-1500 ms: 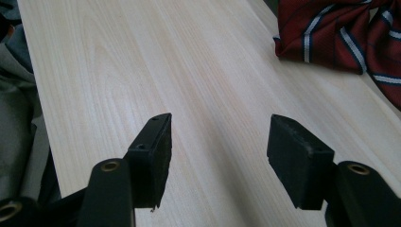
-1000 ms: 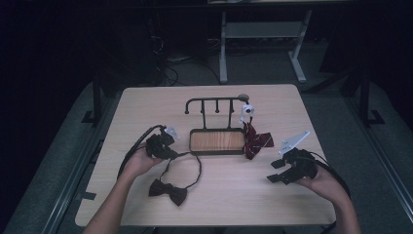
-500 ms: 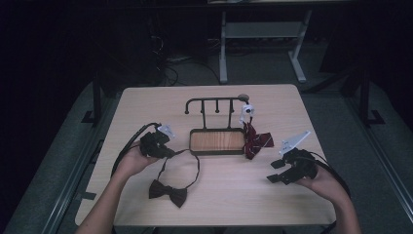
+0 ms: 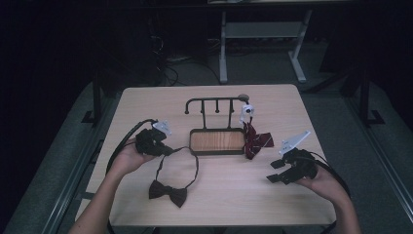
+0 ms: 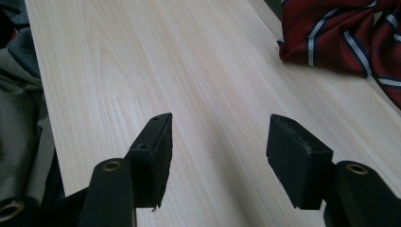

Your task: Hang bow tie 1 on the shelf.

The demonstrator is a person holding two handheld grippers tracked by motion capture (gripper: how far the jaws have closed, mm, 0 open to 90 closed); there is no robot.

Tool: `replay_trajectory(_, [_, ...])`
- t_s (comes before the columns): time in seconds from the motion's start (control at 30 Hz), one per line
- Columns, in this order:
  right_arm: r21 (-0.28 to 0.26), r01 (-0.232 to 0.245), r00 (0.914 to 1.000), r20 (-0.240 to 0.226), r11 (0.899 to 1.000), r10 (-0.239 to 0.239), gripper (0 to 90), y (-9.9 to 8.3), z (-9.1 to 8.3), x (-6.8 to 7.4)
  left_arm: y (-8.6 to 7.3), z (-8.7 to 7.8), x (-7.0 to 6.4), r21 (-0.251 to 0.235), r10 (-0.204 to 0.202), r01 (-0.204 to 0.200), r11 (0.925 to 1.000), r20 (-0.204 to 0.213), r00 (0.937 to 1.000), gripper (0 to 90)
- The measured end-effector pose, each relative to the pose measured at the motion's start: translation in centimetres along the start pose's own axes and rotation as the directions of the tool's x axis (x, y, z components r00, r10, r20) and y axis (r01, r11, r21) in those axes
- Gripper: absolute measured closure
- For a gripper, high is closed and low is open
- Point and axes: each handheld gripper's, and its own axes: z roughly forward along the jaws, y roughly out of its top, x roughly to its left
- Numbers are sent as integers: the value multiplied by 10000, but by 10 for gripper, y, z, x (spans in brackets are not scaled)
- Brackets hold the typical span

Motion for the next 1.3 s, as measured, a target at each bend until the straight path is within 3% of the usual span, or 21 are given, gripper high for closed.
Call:
replay_trajectory(0.4, [-27, -44, 10000, -68, 10000, 44, 406, 0, 2, -1, 7, -14, -9, -92, 294, -294, 9995, -39, 9996, 892])
replay_trajectory(0.8, [-77, -253, 9994, -224, 9997, 251, 401, -4, 1, -5, 9, -24, -8, -127, 386, -386, 9992, -14, 9993, 893])
replay_trajectory(1.3, [26, -110, 9998, -153, 9999, 110, 369, -4, 4, -2, 16, -35, -12, -200, 677, -674, 9975, 153, 9976, 893])
